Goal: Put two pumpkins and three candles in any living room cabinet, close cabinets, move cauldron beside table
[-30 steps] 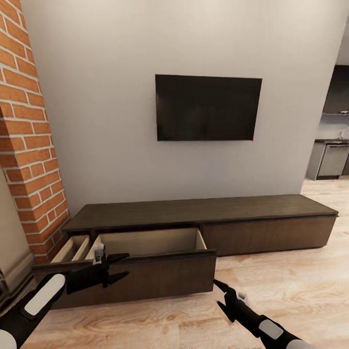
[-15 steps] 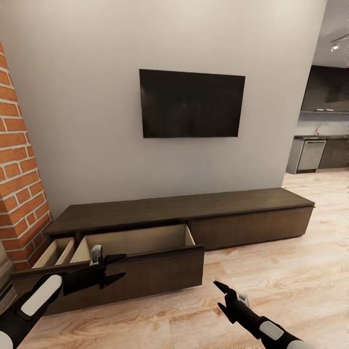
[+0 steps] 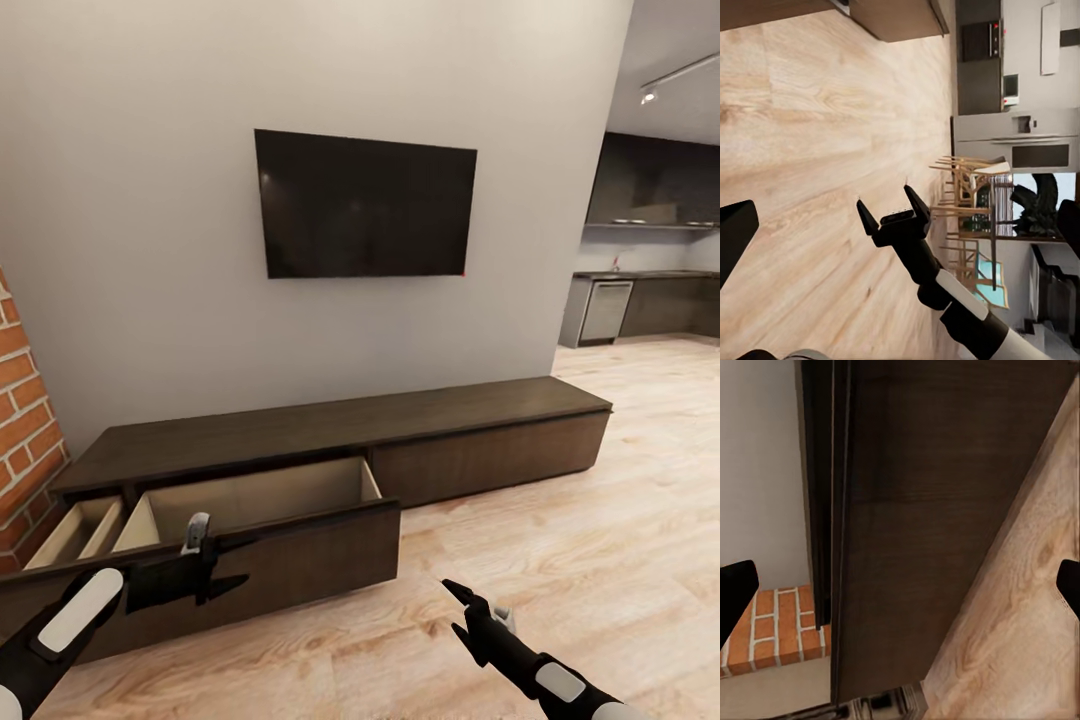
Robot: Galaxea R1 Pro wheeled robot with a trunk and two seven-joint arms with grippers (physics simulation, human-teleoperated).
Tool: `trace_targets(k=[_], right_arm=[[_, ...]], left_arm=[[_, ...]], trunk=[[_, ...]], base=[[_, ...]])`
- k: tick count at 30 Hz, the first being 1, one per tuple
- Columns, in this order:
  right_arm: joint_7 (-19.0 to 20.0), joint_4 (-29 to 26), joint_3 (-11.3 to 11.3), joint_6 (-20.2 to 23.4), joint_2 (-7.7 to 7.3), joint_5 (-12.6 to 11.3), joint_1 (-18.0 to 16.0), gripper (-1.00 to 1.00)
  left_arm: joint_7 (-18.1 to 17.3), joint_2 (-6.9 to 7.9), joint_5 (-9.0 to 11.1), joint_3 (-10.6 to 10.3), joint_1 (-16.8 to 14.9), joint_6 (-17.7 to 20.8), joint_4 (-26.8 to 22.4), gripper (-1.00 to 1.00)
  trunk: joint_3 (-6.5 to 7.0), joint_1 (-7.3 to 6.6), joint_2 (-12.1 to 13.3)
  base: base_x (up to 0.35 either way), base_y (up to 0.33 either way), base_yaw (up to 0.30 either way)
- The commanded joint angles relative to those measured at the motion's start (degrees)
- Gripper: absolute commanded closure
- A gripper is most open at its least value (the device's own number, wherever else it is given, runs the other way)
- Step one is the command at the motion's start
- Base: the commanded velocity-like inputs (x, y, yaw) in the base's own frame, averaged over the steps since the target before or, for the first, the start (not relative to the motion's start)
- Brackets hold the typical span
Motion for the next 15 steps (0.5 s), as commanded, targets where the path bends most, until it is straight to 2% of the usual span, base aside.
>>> trace_targets(k=[1, 3, 15], right_arm=[[0.10, 0.05, 0.39, 0.16, -0.02, -0.60, -0.04, -1.00], [0.15, 0.04, 0.39, -0.56, -0.02, -0.59, -0.04, -1.00], [0.23, 0.07, 0.40, -1.60, -0.06, -0.54, -0.04, -1.00]], left_arm=[[-0.45, 0.05, -0.10, -0.11, -0.05, 0.03, 0.03, -1.00], [-0.65, 0.04, 0.08, -0.05, -0.05, 0.06, 0.08, -1.00], [-0.81, -0.03, 0.02, -0.37, -0.05, 0.07, 0.08, -1.00]], trunk=[[-0.14, -0.01, -0.03], [-0.29, -0.01, -0.03], [0.95, -2.65, 4.78]], base=[[0.000, 0.000, -0.169], [0.000, 0.000, -0.169], [0.000, 0.000, -0.164]])
